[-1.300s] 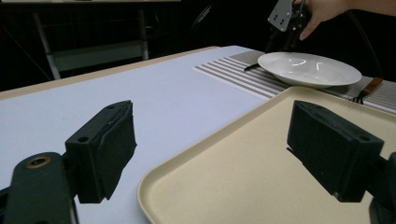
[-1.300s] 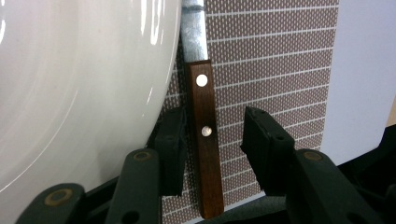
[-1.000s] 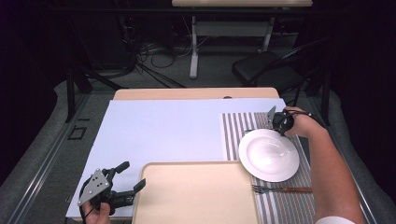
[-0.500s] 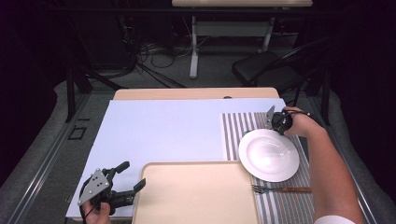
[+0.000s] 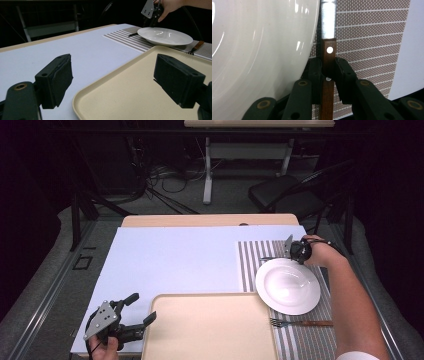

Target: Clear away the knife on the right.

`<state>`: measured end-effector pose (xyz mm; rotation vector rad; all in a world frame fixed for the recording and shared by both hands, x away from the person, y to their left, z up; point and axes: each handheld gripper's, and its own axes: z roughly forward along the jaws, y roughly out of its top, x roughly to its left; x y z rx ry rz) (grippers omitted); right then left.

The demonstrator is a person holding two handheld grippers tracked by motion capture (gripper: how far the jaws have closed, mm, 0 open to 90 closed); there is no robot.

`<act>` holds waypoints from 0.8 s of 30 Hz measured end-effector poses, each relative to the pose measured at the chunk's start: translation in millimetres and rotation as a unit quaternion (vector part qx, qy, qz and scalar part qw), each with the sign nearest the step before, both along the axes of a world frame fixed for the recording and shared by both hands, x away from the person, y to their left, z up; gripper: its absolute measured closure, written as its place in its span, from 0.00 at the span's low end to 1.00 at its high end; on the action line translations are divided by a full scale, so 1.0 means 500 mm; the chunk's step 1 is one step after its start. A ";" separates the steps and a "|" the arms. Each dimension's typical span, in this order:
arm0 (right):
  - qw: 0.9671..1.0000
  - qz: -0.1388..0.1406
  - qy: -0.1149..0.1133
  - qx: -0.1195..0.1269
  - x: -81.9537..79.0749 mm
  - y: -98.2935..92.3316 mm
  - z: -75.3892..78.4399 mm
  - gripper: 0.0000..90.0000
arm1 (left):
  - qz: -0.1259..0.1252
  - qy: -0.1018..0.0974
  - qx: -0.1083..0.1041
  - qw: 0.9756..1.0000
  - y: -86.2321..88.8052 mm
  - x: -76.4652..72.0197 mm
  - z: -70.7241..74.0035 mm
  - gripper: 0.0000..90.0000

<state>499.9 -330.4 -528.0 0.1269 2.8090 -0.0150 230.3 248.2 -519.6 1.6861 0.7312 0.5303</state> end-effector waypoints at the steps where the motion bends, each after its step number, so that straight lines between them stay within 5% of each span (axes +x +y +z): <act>1: 1.000 0.000 0.001 -0.004 0.000 0.001 0.001 0.85 | -0.001 0.000 -0.001 1.000 0.000 0.000 0.000 0.17; 24: 1.000 -0.010 -0.001 0.008 -0.005 0.001 0.010 0.86 | 0.000 0.000 0.000 1.000 0.001 0.001 0.000 0.17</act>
